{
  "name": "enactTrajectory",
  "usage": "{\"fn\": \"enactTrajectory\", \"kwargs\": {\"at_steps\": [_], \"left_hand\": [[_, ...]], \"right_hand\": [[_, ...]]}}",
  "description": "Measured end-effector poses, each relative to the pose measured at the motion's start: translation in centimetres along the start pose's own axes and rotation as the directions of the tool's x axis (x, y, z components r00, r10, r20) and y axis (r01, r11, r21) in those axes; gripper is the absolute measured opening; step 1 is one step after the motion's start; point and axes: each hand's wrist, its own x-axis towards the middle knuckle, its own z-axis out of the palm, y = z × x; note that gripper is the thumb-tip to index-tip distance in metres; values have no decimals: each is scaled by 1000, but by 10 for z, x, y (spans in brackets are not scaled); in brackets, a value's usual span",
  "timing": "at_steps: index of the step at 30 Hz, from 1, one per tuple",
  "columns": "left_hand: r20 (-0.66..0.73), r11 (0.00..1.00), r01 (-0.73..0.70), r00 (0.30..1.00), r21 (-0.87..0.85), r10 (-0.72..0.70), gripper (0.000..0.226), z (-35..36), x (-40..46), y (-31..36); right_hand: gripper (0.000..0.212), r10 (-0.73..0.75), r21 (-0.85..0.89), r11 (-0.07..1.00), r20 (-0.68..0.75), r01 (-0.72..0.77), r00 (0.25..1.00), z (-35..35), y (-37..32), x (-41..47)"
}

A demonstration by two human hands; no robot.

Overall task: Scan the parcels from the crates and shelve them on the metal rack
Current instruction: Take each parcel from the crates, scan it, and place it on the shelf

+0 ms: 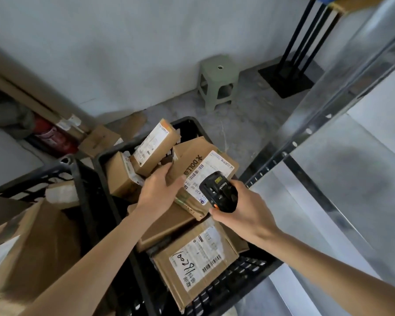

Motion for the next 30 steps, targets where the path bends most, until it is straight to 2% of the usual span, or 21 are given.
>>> {"fn": "enactTrajectory", "kwargs": {"at_steps": [5, 12, 16, 19, 24, 30], "left_hand": [[9, 999, 0, 1000, -37, 1, 50, 4, 5, -5], [-25, 991, -36, 999, -126, 33, 48, -3, -6, -4], [-26, 979, -122, 992, -163, 120, 64, -13, -24, 3], [-38, 961, -191, 982, -200, 187, 74, -22, -45, 15], [-18, 913, -303, 951, -273, 310, 79, -47, -89, 43], [-20, 856, -463, 882, -230, 472, 81, -90, -168, 87]], "right_hand": [[54, 10, 24, 1000, -12, -10, 1000, 5, 1, 2], [54, 12, 45, 999, -52, -10, 999, -6, -5, -12], [53, 0, 51, 999, -102, 5, 995, -23, -15, -31], [60, -9, 58, 998, -152, 18, 988, -36, -25, -52], [65, -34, 50, 998, -246, 48, 969, -71, -46, -105], [75, -95, 13, 994, -330, 105, 939, -124, -84, -194]]}}
